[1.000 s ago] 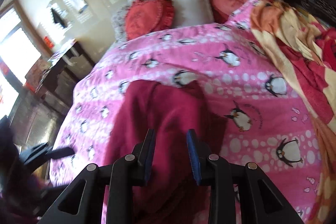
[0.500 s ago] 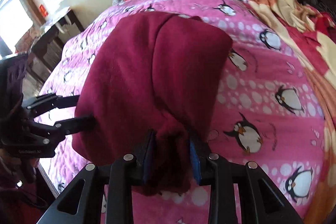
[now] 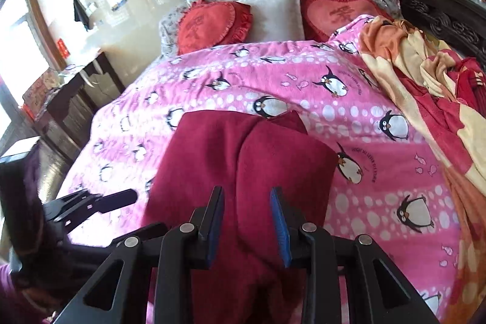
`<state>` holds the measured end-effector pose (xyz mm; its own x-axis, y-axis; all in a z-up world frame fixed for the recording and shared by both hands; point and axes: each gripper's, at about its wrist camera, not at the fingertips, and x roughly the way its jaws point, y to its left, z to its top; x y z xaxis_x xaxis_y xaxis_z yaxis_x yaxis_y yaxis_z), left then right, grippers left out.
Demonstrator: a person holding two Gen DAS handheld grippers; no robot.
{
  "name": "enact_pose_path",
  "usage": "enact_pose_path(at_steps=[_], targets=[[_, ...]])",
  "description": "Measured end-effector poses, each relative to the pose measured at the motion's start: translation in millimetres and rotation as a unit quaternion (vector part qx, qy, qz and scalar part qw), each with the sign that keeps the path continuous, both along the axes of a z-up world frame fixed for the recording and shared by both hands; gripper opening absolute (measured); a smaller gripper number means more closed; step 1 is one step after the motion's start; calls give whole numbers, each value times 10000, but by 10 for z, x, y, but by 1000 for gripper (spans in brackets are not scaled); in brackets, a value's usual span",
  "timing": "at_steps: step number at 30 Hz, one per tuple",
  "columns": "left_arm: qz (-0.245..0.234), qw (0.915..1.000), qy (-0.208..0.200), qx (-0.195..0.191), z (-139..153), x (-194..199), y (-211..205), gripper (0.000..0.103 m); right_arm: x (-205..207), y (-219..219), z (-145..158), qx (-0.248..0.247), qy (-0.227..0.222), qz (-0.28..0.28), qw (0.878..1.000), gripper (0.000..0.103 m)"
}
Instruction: Fold small clothes
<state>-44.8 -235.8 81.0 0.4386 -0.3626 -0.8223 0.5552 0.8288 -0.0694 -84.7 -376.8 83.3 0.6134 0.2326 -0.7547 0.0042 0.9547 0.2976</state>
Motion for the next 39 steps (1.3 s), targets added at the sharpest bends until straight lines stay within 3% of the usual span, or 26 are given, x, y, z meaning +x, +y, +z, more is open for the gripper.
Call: enact_pose_path(at_steps=[3, 7, 12, 17, 23, 29, 30, 32, 34, 36, 39], targets=[[7, 9999, 101, 79, -96, 47, -65, 65, 165, -28, -232, -293, 280, -139, 9991, 29], [23, 9999, 52, 139, -151, 81, -135, 71, 302, -168, -510, -58, 441, -201, 9988, 29], [96, 9998, 138, 115, -172, 118, -147, 74, 258, -234, -407, 117, 511, -183, 9985, 29], [115, 9998, 109, 100, -174, 111, -144, 74, -85, -150, -119, 29, 290, -58, 9996, 29], [94, 9998, 21, 171, -186, 77, -177, 75, -303, -98, -391, -176, 674, -22, 9976, 29], [130, 9998, 111, 126, -178, 80, -149, 76, -371, -142, -464, -123, 484, -49, 9987, 33], [126, 9997, 197, 73, -170, 87, -120, 76, -369, -162, -435, -70, 463, -32, 9989, 34], [136, 9990, 389, -190, -138, 105, -22, 76, -380, -232, -359, 130, 362, -69, 9992, 46], [194, 9972, 513, -503, -117, 125, 78, 76, -388, -308, -287, 265, 220, -224, 9992, 72], [248, 9949, 665, -719, -124, 157, 141, 76, -385, -395, -261, 423, 91, -376, 9984, 74], [236, 9925, 900, -798, -192, 221, 155, 76, -263, -502, -378, 705, 267, -431, 9962, 74]])
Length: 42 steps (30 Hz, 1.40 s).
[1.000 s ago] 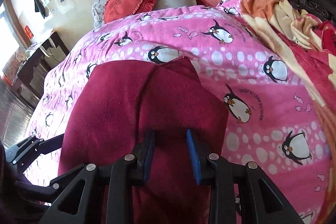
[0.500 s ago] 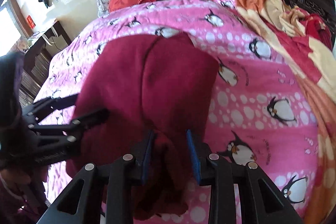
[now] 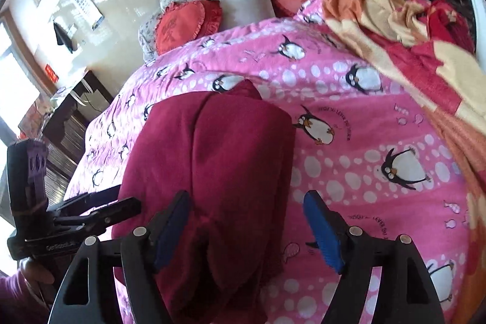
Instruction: Fold small clothes
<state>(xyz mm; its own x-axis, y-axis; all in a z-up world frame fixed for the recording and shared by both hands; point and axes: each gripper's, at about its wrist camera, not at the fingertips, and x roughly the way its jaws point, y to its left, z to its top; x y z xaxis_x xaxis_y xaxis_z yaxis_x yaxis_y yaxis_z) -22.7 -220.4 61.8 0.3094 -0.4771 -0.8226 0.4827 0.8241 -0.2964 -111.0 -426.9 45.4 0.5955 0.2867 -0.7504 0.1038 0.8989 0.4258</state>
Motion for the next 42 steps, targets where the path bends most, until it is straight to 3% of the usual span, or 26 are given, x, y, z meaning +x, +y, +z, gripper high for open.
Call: enact_pose_path(at_steps=[7, 12, 16, 17, 19, 22, 24, 26, 30, 36, 39, 42], targets=[[8, 9992, 322, -258, -141, 110, -20, 79, 245, -93, -334, 1014, 226, 46, 9946, 74], [-80, 9985, 437, -320, -211, 187, -103, 83, 373, -11, -429, 962, 279, 234, 9947, 75], [-47, 9959, 711, -556, -307, 250, -117, 85, 433, -17, -485, 1224, 265, 266, 9918, 77], [-4, 9948, 788, -643, -330, 261, -109, 84, 446, -8, -506, 1275, 246, 307, 9911, 74], [1, 9946, 765, -703, -320, 247, -104, 83, 449, 43, -491, 1246, 229, 367, 9913, 60], [-135, 9944, 696, -780, -228, 221, -28, 68, 417, 77, -363, 1134, 164, 392, 9926, 41], [-199, 9923, 804, -921, -128, 237, 88, 57, 392, 99, -227, 1295, 69, 416, 9907, 35], [-211, 9914, 843, -982, -12, 248, 210, 56, 383, 144, -104, 1584, -25, 476, 9862, 35], [-103, 9941, 778, -744, 153, 237, 500, 56, 423, 416, 122, 1715, -134, 687, 9827, 35], [325, 9969, 631, -344, 246, 369, 949, 56, 663, 927, 66, 2126, 46, 1000, 9720, 34], [601, 9965, 571, -120, 127, 449, 1097, 56, 775, 1141, -23, 1858, 146, 1057, 9768, 35], [805, 9965, 190, 143, 109, 430, 1166, 56, 872, 1198, -70, 783, 389, 831, 9927, 49]])
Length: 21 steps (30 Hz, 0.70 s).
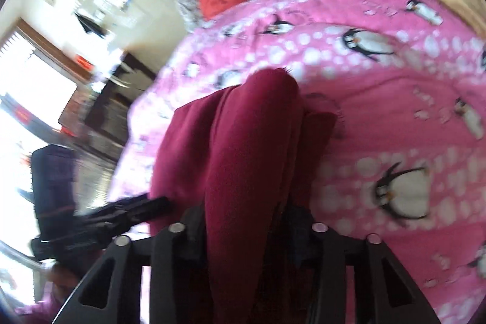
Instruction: Fold small clothes
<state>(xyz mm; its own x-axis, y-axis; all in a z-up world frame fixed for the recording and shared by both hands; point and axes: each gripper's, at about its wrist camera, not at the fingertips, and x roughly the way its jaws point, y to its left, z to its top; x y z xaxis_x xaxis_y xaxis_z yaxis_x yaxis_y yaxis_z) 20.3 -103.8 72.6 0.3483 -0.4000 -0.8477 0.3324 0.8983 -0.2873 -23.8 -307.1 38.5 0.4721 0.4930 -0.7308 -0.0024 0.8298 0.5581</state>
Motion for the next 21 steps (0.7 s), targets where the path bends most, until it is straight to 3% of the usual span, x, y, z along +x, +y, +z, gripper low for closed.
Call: enact_pose_path(at_steps=[3, 6, 9, 12, 16, 18, 21], targets=[[-17, 9998, -183, -46, 59, -53, 13, 56, -64, -105, 190, -484, -248, -98, 9985, 50], [-79, 9996, -272, 15, 70, -58, -33, 56, -181, -57, 516, -677, -684, 242, 9951, 50], [-23, 9995, -314, 79, 23, -84, -102, 56, -298, 187, 709, -697, -1089, 808, 9883, 39], [60, 9991, -399, 160, 27, -111, -135, 56, -351, 451, 579, -1263, -1010, 1098, 9807, 35], [118, 9982, -531, 242, 28, -205, -141, 57, -446, 419, 8, -1705, -401, 1013, 9793, 33], [172, 9973, -629, 337, 44, -256, -166, 57, -525, 370, -10, -1673, -629, 885, 9799, 33], [216, 9958, -760, 468, 83, -329, -205, 57, -564, 350, 74, -1553, -608, 764, 9830, 33]])
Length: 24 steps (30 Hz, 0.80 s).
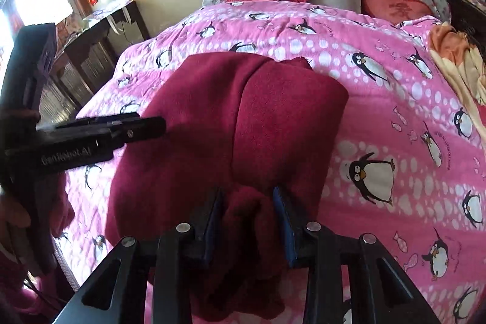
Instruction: Fold small clothes
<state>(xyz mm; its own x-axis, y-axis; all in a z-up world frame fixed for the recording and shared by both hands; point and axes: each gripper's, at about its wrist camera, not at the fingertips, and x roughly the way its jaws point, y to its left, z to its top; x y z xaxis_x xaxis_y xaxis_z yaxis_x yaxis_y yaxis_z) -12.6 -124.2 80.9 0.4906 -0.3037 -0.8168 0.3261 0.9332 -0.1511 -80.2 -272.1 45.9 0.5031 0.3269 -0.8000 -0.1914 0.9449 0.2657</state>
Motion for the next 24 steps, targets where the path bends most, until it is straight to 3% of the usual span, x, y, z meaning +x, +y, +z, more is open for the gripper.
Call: enact_pose_path(at_steps=[2, 4, 9, 24], targets=[[16, 9999, -121, 59, 45, -65, -8, 57, 3, -29, 86, 218, 24, -111, 9997, 36], [27, 9996, -233, 141, 92, -115, -25, 57, -60, -62, 188, 304, -77, -233, 9992, 47], [41, 9991, -360, 229, 199, -205, -23, 57, -203, -26, 365, 188, -320, -452, 9983, 48], [195, 9968, -741, 235, 472, -469, 71, 57, -208, 71, 533, 53, -431, -825, 9956, 52]])
